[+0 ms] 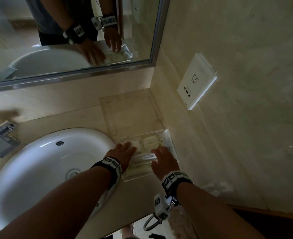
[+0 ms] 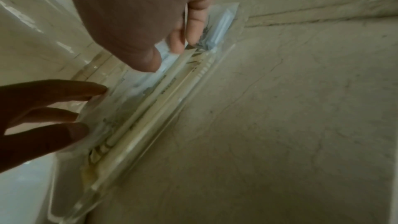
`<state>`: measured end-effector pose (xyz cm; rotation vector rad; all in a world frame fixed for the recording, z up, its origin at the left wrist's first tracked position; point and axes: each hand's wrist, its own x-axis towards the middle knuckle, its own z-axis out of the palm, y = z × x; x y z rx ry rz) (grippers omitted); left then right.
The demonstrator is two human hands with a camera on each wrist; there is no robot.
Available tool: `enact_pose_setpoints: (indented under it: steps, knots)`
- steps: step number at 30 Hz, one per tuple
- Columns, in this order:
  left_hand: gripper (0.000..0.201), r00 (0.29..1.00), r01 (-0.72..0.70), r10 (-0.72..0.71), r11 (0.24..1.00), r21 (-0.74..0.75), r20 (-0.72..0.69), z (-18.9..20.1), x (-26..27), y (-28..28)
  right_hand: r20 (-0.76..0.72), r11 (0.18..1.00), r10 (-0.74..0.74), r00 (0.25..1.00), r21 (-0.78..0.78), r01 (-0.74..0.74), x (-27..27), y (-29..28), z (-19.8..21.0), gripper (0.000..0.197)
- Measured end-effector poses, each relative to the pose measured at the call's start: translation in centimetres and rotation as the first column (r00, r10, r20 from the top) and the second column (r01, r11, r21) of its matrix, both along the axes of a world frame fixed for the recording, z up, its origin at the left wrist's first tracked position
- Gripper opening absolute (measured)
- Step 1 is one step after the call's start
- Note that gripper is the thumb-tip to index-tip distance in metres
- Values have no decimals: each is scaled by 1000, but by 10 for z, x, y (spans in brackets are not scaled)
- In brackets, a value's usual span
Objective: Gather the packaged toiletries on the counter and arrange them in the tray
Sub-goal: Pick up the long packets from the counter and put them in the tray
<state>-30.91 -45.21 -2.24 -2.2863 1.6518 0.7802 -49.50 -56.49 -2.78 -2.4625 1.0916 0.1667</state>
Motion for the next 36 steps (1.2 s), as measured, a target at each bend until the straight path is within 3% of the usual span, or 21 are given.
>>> enact_pose_setpoints:
  steps: [3, 8, 18, 33, 36]
  knots:
    - [70, 1000, -14, 14, 1000, -3, 4, -4, -2, 0, -90, 996, -21, 996, -88, 13, -6, 2, 2, 47]
    - [68, 999, -38, 38, 999, -10, 2, -7, -5, 0, -77, 1000, -18, 997, 23, 20, -14, 9, -7, 56]
    - [74, 997, -6, 11, 997, 79, -70, 6, 4, 4, -102, 1000, 4, 995, -2, -4, -10, 2, -2, 55]
    - [77, 1000, -25, 25, 1000, -18, -15, 4, -5, 14, -149, 999, -27, 988, 31, 32, -4, 3, 2, 59]
    - [75, 998, -49, 47, 998, -32, -36, 5, 1, 21, -200, 999, -7, 980, -33, 0, -2, 4, 10, 59]
